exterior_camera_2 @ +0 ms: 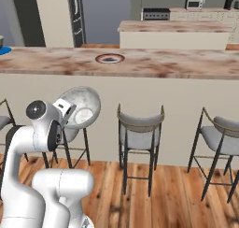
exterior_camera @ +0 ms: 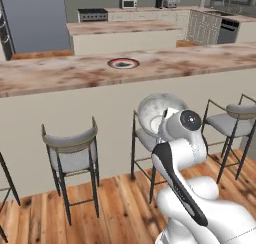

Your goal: Move the bowls from the cabinet to the plates on the dining table.

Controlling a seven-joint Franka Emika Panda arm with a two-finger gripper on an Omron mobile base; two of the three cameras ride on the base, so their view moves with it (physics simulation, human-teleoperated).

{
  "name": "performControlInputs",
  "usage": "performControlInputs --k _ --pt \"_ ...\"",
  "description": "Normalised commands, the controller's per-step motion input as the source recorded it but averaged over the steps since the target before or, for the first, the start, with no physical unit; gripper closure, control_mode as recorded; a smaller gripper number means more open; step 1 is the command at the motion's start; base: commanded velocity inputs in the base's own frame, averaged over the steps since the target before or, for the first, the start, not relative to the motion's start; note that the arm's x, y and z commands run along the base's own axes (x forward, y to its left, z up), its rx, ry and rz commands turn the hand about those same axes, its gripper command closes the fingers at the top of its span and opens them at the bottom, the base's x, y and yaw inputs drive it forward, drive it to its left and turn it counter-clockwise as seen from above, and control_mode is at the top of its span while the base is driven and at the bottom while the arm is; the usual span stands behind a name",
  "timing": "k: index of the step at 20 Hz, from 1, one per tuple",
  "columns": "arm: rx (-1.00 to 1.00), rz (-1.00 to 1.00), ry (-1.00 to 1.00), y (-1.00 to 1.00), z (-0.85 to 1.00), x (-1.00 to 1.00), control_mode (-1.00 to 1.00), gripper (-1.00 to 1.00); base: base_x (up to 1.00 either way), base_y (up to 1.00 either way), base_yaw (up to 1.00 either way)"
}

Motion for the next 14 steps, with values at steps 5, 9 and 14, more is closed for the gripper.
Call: performControlInputs --k 5,9,14 --pt "0.00 0.00 0.00 0.00 0.00 0.00 1.00 1.00 0.28 0.22 -0.14" --pt "0.00 0.00 0.00 0.00 0.00 0.00 1.00 1.00 0.37 0.38 -0.06" --pt "0.00 0.00 0.00 0.00 0.00 0.00 1.00 1.00 0.43 0.56 -0.03"
